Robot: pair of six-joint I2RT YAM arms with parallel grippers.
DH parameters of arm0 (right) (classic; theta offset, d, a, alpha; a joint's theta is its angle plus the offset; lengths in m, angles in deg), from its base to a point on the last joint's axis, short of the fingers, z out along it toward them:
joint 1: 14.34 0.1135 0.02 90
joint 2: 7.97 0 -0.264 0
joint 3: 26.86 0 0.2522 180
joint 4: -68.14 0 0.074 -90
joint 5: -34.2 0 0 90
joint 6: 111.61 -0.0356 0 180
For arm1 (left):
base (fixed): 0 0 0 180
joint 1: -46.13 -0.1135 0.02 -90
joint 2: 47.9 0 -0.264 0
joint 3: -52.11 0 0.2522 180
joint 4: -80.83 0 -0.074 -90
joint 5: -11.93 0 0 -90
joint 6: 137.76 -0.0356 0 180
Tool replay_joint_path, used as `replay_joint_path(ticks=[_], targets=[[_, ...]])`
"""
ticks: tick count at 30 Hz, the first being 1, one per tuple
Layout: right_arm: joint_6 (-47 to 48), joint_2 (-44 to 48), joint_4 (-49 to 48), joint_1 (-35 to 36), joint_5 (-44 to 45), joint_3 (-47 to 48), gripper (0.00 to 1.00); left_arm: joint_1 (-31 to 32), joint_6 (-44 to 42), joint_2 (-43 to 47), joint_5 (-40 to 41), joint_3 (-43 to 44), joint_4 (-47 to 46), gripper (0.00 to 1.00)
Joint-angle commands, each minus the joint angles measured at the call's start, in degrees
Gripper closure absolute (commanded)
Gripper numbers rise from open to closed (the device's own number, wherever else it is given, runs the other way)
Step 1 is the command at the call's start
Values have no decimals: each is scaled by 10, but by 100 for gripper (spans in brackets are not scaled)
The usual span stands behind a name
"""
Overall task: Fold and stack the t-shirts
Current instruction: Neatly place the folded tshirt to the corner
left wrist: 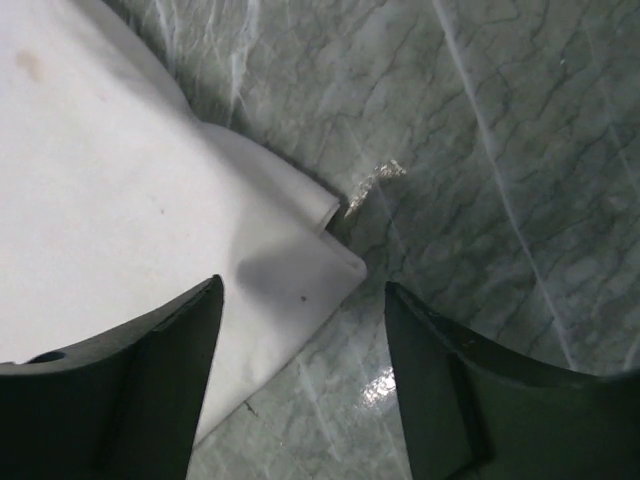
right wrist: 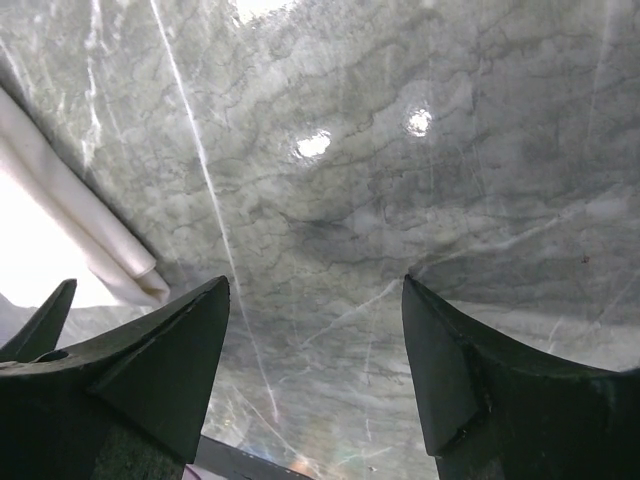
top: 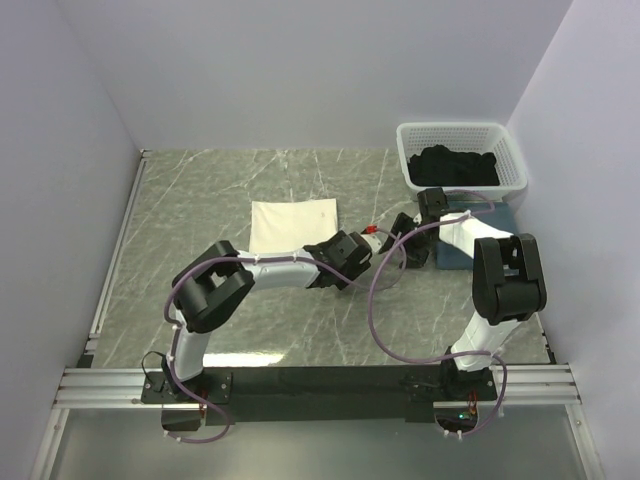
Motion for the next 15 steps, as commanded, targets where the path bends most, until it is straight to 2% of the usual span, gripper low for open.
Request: replay_joint_path(ticks=[1,4,8,11,15], targets=[[1,12,-13,-5,-16,3,24,0,-15,-19,-2,18,-23,31],[1,4,-18,-5,-31,8,24,0,-15,-31,-2,21,-27,46],[-11,-2,-65,-5,-69,0,24,0,-8,-28,11,11,-38,82],[-37,-7,-123,-2,-107,-16,23,-6,2,-11,8,2,-41,99],[-74,-32,-191,7,-152,-24,23,-21,21,25,-19,-17,-52,99]])
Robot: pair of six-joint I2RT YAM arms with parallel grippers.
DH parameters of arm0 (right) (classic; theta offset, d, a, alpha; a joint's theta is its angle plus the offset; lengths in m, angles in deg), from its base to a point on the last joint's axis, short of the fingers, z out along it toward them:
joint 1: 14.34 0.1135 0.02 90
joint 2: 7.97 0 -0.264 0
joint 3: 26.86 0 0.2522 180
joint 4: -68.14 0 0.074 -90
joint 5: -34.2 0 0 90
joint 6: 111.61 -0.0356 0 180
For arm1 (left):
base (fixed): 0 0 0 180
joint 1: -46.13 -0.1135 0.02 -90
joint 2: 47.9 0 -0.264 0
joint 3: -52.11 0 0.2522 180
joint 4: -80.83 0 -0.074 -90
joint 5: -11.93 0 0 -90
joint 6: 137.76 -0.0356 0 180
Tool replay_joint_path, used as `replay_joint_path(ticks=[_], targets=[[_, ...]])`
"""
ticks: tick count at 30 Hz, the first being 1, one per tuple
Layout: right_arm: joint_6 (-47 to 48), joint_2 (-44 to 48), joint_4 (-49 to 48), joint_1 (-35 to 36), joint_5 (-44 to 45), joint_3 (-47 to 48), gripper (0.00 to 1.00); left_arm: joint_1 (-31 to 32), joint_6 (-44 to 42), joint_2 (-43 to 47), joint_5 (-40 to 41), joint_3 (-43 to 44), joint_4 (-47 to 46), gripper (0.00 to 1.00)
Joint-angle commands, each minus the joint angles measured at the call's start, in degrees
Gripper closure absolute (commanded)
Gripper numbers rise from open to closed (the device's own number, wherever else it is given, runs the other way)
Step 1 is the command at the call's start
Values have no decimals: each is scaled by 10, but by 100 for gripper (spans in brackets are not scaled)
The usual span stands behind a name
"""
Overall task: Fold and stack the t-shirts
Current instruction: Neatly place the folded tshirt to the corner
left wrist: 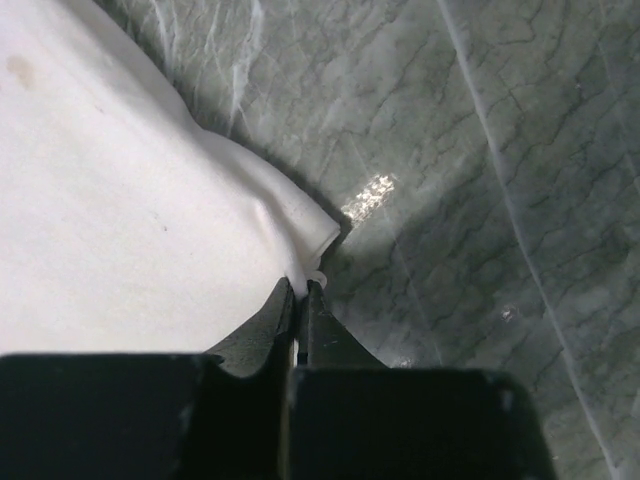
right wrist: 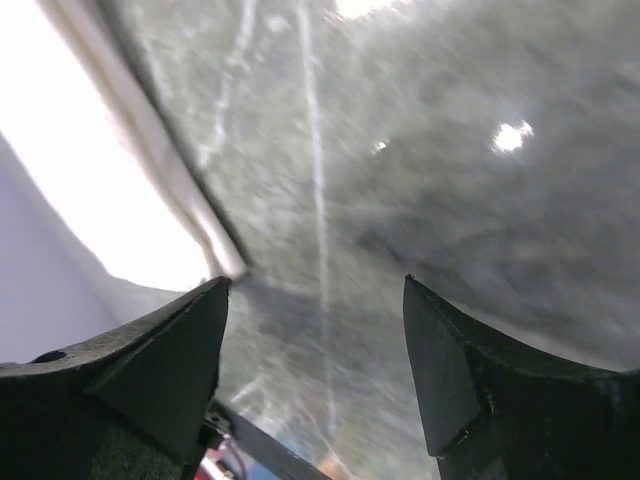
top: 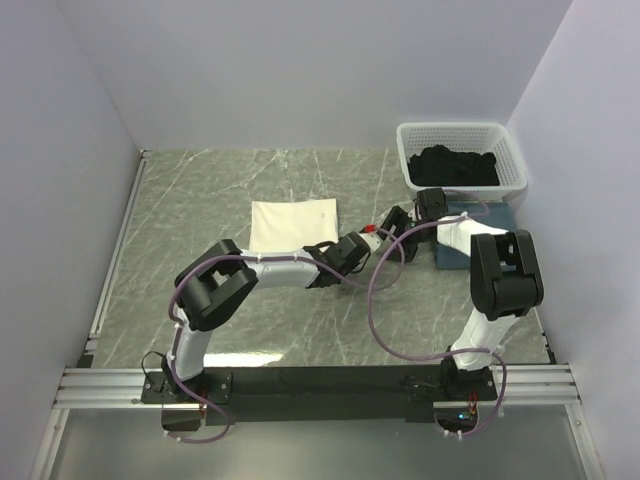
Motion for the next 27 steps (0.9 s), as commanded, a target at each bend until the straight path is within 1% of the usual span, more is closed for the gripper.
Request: replay_joint_path(ticks=[1,2,5,9,13,17,22,27], targets=[[-50,-26,-95,14,-60,-6,23,-17,39,50,-30,-18,-16,99],[-59,-40,-120,18,-69,-3,21,-22,45,60,-35,-20,-16,99],[-97,-72,-160,32,-83,2,21,-28,50,74,-44,-28,-17,99],[-139,-120,-204,54,-102,34,21,-36,62,84,-56,-36,-16,99],[-162,-167,-211,86,-109,75,21,-36,67,94,-63,-42,-16,99],[-192,-199,-238,119,-109,91,21,-37,74,103,-60,-42,-15,99],[-186,-222,-219,160,-103,114,21,-38,87,119,-52,-49,-21,99],[-180,-228,-212,173,-102,116,21,-42,105,143,-56,-55,-29,99]])
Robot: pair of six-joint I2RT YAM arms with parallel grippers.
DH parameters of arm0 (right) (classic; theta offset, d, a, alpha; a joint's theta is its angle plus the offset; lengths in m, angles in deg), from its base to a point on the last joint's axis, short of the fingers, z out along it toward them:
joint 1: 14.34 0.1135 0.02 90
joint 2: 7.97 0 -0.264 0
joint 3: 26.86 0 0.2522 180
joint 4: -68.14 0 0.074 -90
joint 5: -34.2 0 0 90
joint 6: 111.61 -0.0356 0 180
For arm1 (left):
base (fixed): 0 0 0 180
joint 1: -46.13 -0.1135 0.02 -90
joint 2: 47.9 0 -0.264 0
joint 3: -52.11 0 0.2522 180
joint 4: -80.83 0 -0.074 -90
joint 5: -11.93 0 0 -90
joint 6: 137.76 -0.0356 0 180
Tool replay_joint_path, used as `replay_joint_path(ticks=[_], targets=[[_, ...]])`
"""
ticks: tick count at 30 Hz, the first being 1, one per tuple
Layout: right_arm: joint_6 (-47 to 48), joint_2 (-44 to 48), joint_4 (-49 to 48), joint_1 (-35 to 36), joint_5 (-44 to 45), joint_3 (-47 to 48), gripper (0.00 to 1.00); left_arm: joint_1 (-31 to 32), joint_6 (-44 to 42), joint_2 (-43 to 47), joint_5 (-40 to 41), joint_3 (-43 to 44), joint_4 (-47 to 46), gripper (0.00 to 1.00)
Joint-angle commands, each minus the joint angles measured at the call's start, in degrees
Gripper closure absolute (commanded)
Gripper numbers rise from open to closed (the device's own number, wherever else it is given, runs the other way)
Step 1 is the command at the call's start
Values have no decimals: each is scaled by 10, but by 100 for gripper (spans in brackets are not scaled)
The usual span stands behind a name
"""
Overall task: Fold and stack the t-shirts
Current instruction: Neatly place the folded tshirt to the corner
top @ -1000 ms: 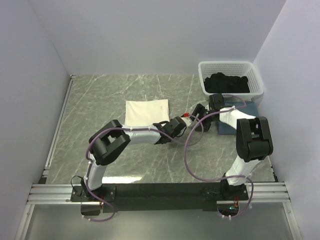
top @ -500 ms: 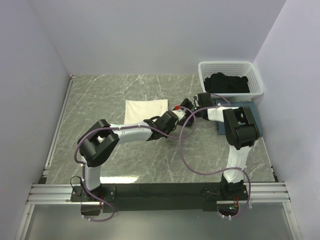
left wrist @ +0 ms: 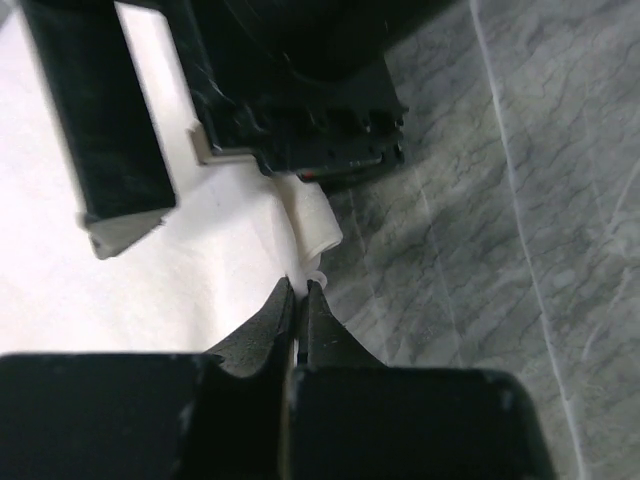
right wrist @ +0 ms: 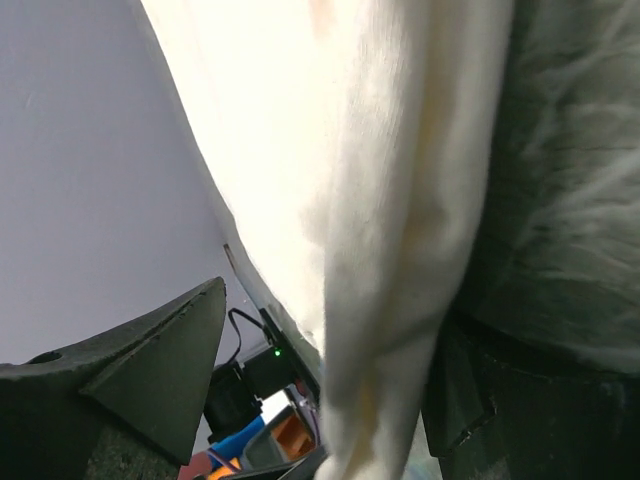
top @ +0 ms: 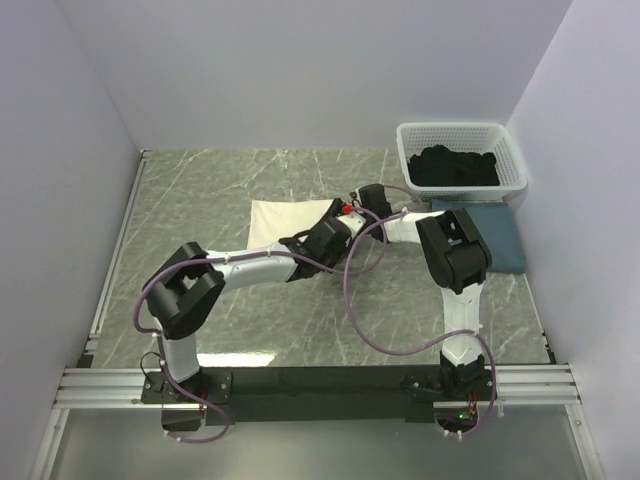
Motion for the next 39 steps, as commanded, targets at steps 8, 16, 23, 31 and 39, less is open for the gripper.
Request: replay_joint_path(ticks=[8,16,23,31,39], targets=[[32,-31,54,10,33,26,27,-2,48,43,-23,9,-13,99],[86,-11,102,-1,69,49,49,19,114,15,-39,34,8,95],[163,22,197,-14,113,51,100,23,188,48,-32,43,31,36],[343,95,410,-33,244,91,100,-73,201,211,-91,-52,48,7],[462,136,542,-97,396,114,100,-324,182,310,-151,-103,154,5]])
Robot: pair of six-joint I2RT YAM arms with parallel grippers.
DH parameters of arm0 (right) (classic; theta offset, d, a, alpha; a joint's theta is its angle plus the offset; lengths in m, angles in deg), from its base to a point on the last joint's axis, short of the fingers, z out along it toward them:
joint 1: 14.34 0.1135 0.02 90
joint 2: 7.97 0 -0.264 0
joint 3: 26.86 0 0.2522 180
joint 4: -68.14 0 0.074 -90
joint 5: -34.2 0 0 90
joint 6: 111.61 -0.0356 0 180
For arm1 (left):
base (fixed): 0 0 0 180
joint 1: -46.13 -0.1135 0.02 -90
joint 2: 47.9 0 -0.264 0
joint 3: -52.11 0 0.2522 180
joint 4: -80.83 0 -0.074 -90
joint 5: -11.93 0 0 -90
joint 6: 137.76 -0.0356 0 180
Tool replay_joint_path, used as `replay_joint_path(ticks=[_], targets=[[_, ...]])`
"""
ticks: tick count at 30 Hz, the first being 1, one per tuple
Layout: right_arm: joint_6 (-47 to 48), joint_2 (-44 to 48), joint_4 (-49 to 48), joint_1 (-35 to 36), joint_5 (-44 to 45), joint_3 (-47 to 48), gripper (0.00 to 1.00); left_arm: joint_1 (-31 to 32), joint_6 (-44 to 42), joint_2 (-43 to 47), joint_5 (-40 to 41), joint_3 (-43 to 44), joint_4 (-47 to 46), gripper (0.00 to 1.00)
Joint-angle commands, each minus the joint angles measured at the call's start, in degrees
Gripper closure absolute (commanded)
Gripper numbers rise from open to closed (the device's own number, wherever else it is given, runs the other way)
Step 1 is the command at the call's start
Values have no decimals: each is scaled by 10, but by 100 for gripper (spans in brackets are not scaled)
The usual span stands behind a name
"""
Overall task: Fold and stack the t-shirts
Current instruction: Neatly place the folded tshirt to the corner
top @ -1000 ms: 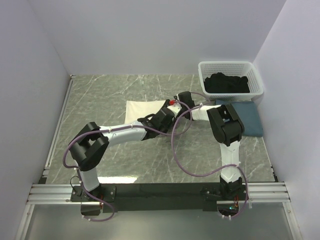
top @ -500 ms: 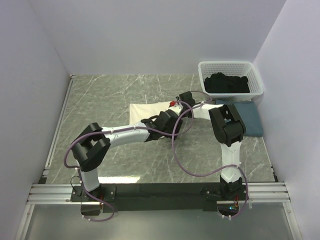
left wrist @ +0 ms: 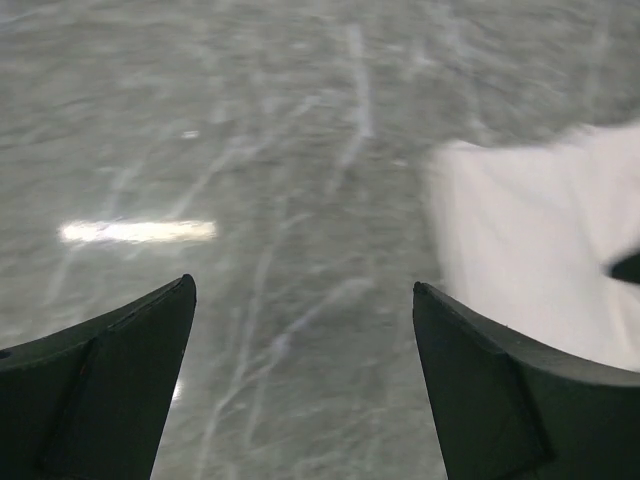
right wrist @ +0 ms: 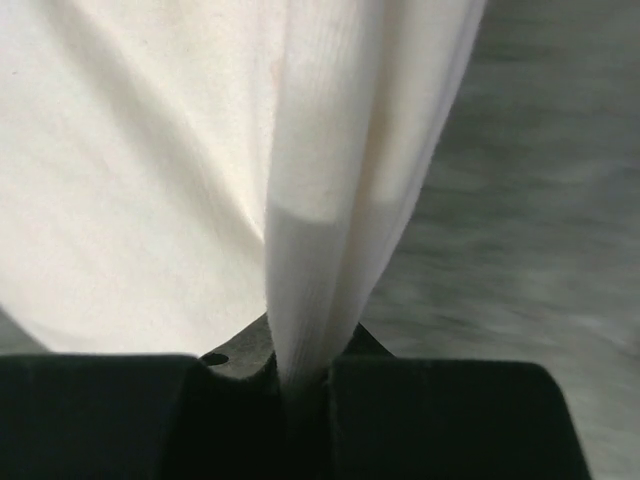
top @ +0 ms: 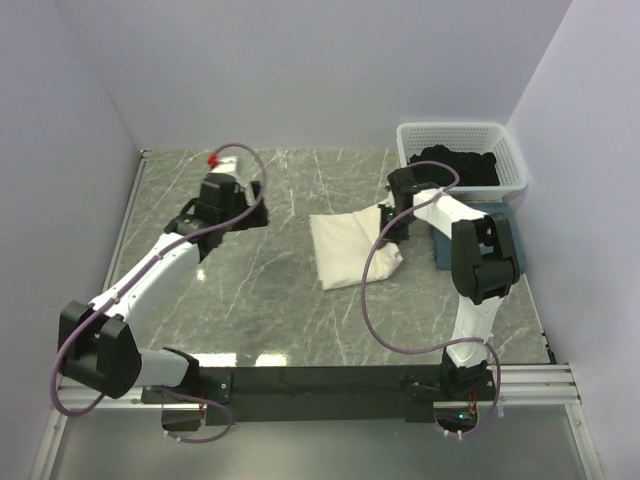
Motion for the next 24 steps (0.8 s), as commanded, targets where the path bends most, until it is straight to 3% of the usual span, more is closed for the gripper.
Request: replay_joint_path(ticks=[1,6,15,24], targets=[[78,45,89,-28,124,30,100,-56,-7,37,-40,-29,58,5],[111,65,104,-66,211,47,100,-89,3,62,-42,-75,31,3],[154,89,102,-169,245,87,100,-104,-7,66,-8,-72,42,4],[173,108,75,-226,264,83,100,-105,-9,65,11,-73,48,4]])
